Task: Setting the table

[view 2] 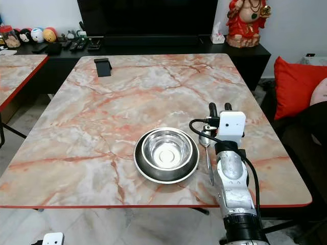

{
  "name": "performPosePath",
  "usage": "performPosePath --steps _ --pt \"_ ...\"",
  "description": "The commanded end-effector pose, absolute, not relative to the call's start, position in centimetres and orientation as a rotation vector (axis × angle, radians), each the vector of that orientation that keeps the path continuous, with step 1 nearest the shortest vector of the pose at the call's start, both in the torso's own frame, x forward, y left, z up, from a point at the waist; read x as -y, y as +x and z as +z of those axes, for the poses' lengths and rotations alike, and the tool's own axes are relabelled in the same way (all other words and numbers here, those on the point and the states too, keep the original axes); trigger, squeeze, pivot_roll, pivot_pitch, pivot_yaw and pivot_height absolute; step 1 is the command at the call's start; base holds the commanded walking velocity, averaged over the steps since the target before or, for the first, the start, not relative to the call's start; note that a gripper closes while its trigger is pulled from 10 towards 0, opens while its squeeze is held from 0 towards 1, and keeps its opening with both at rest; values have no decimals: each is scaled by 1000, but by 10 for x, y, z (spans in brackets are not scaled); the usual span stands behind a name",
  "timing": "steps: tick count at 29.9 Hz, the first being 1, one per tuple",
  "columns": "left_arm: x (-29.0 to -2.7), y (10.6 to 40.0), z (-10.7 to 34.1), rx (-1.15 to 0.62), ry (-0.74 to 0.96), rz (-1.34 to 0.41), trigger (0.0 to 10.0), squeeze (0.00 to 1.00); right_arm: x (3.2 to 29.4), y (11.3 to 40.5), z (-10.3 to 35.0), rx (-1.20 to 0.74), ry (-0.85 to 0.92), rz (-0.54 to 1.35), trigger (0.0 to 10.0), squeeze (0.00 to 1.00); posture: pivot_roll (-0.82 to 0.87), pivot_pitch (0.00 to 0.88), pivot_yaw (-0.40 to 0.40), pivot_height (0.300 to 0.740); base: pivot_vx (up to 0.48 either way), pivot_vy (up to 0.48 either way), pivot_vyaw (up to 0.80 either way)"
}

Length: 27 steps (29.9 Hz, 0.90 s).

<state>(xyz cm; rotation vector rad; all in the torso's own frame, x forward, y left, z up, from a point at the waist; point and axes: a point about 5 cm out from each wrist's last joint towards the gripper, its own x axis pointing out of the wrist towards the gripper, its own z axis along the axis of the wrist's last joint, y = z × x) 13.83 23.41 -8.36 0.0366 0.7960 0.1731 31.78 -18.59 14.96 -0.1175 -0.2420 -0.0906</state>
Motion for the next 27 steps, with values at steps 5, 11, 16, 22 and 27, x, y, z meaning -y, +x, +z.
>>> performPosePath --steps 5,11,16,22,27 --pt "-232 141 -82 -779 40 169 10000 0 183 317 153 266 -106 -83 10000 0 -8 0 21 740 0 0 0" --pt "-233 147 -80 -764 27 176 10000 0 180 321 159 278 -101 -75 10000 0 -11 0 22 740 0 0 0" --pt "-230 147 -81 -771 17 179 10000 0 179 322 158 274 -92 -78 10000 0 -4 0 18 740 0 198 0" --pt "-229 148 -81 -767 18 177 10000 0 172 324 159 274 -83 -58 10000 0 6 0 14 740 0 440 0" --pt "-231 149 -80 -763 20 180 10000 0 171 325 160 275 -80 -51 10000 0 11 0 12 740 0 438 0"
